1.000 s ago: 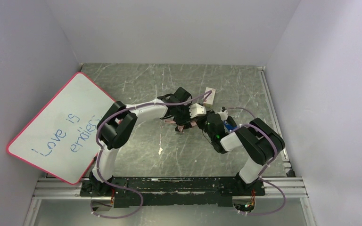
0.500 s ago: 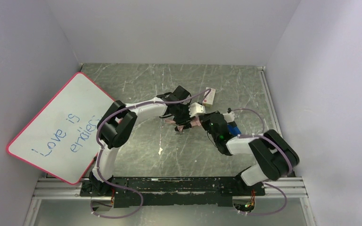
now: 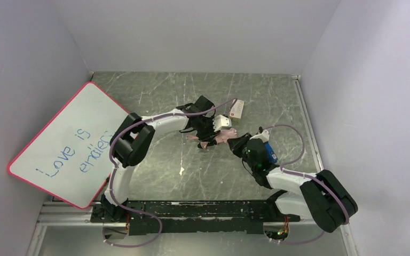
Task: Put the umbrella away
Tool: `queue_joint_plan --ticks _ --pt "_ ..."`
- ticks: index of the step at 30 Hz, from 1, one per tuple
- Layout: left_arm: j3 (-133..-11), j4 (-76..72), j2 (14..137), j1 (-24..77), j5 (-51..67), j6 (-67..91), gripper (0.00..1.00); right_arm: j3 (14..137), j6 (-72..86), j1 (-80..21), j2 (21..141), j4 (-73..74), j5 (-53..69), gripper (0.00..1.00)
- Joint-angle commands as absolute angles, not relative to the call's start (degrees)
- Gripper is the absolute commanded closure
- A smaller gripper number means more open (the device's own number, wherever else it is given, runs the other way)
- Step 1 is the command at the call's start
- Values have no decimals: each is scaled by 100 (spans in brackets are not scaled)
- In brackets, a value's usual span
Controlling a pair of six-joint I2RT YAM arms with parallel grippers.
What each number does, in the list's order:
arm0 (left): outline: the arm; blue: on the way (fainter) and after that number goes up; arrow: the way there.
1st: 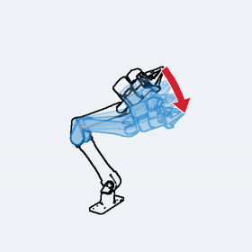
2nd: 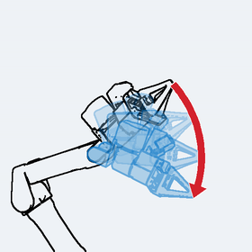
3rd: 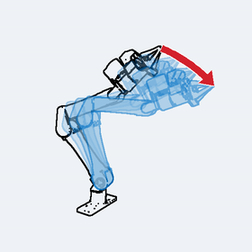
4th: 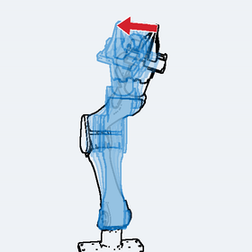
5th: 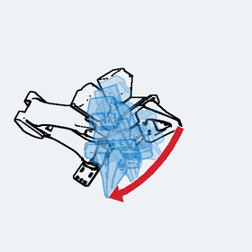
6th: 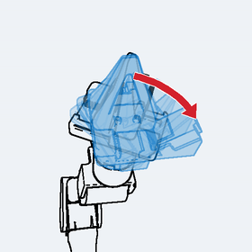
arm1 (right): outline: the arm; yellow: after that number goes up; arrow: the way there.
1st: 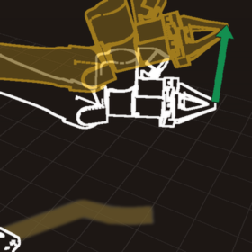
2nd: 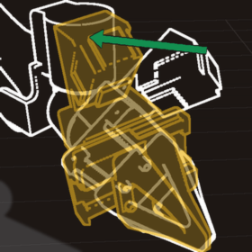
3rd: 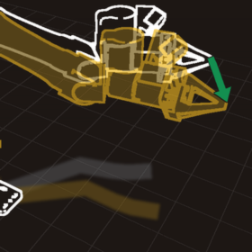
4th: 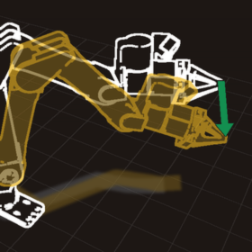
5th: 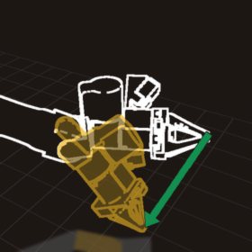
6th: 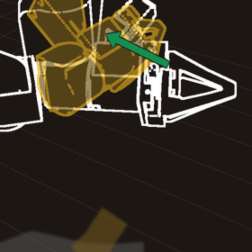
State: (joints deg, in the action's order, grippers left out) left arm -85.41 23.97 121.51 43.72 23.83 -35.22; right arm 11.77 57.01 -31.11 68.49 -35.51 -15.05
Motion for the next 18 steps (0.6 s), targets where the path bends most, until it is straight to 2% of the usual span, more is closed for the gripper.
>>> queue_joint_plan --ticks 1,5,13,18 --pt "-7973 4201 12982 4526 2918 -3354 95 1044 4724 -3081 6773 -4344 -571 76" --pt "-7970 4198 12973 4526 2942 -3349 95 938 4331 -3081 6761 -4788 -474 69" --pt "-7983 4201 12947 4526 2999 -3318 95 927 3348 -3077 7225 -5775 -219 64" --pt "-7891 4060 12832 4526 2871 -3216 95 1027 3220 -3086 7077 -5461 -217 62"
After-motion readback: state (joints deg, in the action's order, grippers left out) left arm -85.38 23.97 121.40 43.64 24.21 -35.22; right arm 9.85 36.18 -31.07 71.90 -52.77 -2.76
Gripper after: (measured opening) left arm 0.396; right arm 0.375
